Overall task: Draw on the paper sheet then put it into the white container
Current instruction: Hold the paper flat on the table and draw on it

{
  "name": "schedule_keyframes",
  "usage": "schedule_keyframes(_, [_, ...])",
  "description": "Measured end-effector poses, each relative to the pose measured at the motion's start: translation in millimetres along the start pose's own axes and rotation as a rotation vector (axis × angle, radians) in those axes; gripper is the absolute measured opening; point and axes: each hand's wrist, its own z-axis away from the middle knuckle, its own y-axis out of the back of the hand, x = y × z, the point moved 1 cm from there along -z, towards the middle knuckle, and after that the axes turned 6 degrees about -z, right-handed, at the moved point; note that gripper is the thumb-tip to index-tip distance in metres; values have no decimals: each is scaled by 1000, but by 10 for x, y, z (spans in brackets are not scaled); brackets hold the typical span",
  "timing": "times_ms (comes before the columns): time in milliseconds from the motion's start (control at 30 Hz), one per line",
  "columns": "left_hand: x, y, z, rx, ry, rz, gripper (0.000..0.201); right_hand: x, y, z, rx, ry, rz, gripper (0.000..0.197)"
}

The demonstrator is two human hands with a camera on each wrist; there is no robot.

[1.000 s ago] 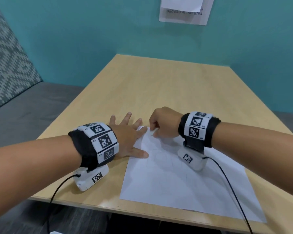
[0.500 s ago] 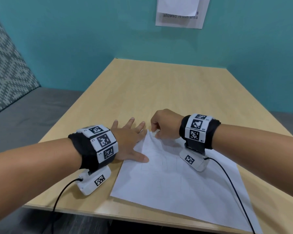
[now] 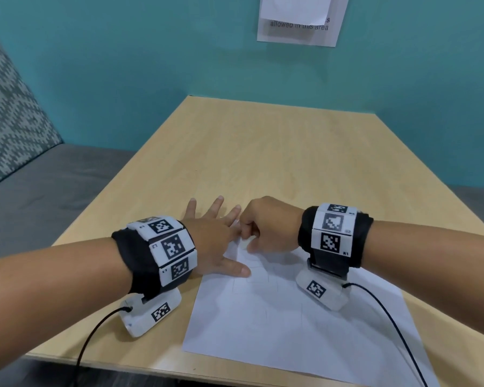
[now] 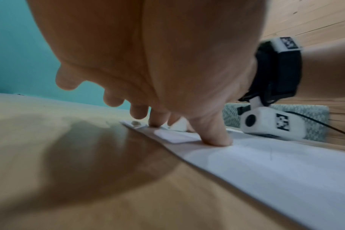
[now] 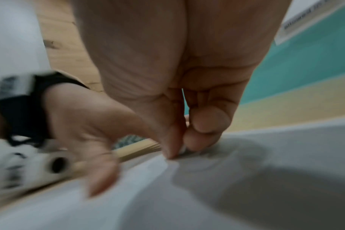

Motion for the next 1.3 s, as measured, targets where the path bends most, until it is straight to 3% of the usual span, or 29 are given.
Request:
schedule_keyframes(133, [20, -12, -23, -5, 58, -16, 102, 110, 122, -76, 77, -99, 21, 7])
schedule_keyframes(267, [17, -23, 6, -18, 71, 18, 88, -186, -106, 77, -64, 47, 35, 9])
schedule_keyframes(400, [20, -84, -33, 3, 104, -11, 100, 88, 80, -33, 77, -124, 10, 7])
schedule_keyframes(567, [22, -77, -19, 0, 101, 10, 94, -144, -101, 100, -55, 59, 35, 8])
schedule_keyframes(700, [27, -119, -38, 27, 122, -14, 102, 110, 95, -32, 75, -86, 24, 4])
schedule_keyframes(833, [18, -94, -6, 0, 110, 11, 98, -48, -72, 84, -4, 35, 17, 11])
schedule_keyframes(967, [19, -113, -28, 24, 116, 7, 102, 173, 99, -3, 100, -72, 22, 8])
schedule_keyframes(1133, [13, -106, -17, 5, 116, 13, 101, 19, -59, 84, 23, 42, 31, 9])
schedule_keyframes(1300, [41, -101, -27, 6, 133, 2, 103, 200, 85, -20, 136, -58, 28, 15])
